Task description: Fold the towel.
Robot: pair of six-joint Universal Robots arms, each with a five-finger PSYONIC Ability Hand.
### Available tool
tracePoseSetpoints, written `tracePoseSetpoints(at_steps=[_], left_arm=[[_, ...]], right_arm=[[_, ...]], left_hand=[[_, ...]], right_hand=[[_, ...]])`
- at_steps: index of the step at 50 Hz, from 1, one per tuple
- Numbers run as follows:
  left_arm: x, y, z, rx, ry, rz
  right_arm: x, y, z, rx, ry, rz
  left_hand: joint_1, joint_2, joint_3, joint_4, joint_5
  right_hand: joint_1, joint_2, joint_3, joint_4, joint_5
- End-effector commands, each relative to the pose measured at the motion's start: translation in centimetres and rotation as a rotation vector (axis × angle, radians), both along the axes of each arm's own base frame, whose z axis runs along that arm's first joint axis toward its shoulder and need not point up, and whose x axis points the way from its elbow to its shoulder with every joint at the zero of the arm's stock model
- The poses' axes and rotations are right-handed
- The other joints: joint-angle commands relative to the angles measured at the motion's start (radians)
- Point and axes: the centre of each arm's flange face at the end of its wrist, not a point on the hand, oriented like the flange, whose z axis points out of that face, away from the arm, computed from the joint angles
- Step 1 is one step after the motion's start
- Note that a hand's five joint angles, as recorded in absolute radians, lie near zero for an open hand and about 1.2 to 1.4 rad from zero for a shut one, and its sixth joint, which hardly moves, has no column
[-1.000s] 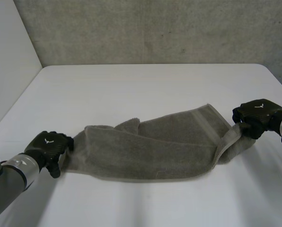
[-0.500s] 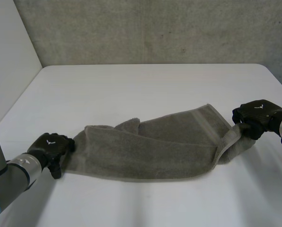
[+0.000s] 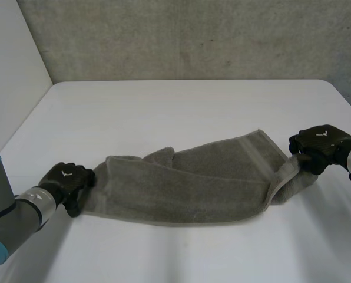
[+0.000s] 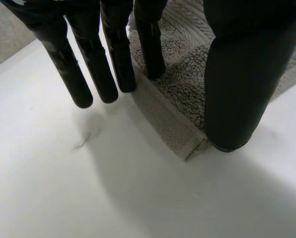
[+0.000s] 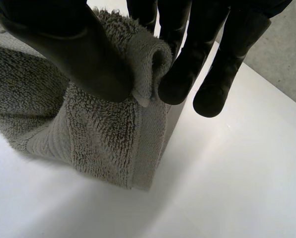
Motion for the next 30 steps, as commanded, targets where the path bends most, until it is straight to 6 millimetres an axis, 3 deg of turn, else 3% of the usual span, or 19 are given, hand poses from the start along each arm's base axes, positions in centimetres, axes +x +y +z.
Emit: tracePoseSetpoints(at_steps=[1,17,30], left_arm=[[-0.01,-0.06,0.04,-0.006,0.001,-0.001],[-0.15,-0.07,-0.01,-0.006,0.010,-0.013],[-0.40,0.09,0.11,-0.007,0.020,-0.033]], right_arm=[[0.01,0.01,0.00,-0.001,-0.001,0.001],[0.00,-0.01,-0.05,0.001,0.000,0.000],[-0.01,-0.07,-0.13,-0.001,0.000,0.000]], left_hand=[[0.159,0.157,0.158,0.158,0.161],[0.280,0.277,0.278,0.278,0.281],[0.508,0.506,0.507,0.507,0.510]], right_hand=[[0.066,0.093,0.049,0.056,0.065],[0.066,0.093,0.049,0.056,0.065],[0.066,0.093,0.049,0.056,0.065]])
